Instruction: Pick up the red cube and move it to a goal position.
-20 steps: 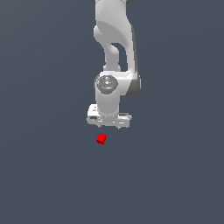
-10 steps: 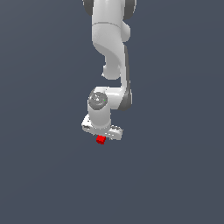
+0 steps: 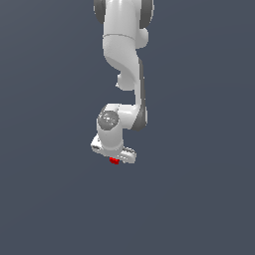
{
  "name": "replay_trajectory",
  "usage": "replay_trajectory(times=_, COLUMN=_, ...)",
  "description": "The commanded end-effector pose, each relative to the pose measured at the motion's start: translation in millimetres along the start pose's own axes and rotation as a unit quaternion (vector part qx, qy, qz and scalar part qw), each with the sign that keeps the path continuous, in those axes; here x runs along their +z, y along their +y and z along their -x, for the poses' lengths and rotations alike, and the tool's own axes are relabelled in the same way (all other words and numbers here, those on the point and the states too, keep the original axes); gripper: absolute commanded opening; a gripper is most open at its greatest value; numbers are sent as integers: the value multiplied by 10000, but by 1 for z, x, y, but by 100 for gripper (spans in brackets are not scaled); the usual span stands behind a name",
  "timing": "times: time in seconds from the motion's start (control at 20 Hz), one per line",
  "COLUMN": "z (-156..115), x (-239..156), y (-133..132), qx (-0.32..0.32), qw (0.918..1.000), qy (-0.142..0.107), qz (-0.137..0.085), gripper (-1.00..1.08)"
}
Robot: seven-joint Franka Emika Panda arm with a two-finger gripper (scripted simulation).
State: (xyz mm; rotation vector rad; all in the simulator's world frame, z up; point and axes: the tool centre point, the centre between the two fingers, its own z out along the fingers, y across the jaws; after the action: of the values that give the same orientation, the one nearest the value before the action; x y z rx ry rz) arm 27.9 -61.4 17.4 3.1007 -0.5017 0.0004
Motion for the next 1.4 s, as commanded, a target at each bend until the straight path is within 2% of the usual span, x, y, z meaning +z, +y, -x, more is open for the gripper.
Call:
replay_trajectory(times=0.0, z=0, x=-2, y=-1, qx=-16, qw=10000, qy=1, qz=-3, gripper=100)
replay_trajectory(times=0.1, z=1, x=-3, y=-2, qx=-28, qw=10000, qy=-2, qz=-2, gripper=100)
replay_trajectory(times=0.15, z=1, x=-3, y=-2, qx=-28, qw=10000, qy=-2, qz=-2, gripper=-100)
replay_trajectory(times=0.85, z=3, x=-6, y=-3, qx=-28, qw=10000, qy=-2, qz=-2, gripper=-100)
replay_trajectory(times=1.35, z=30, x=-40, y=-24, qx=-28, qw=10000, qy=-2, qz=-2, gripper=-100)
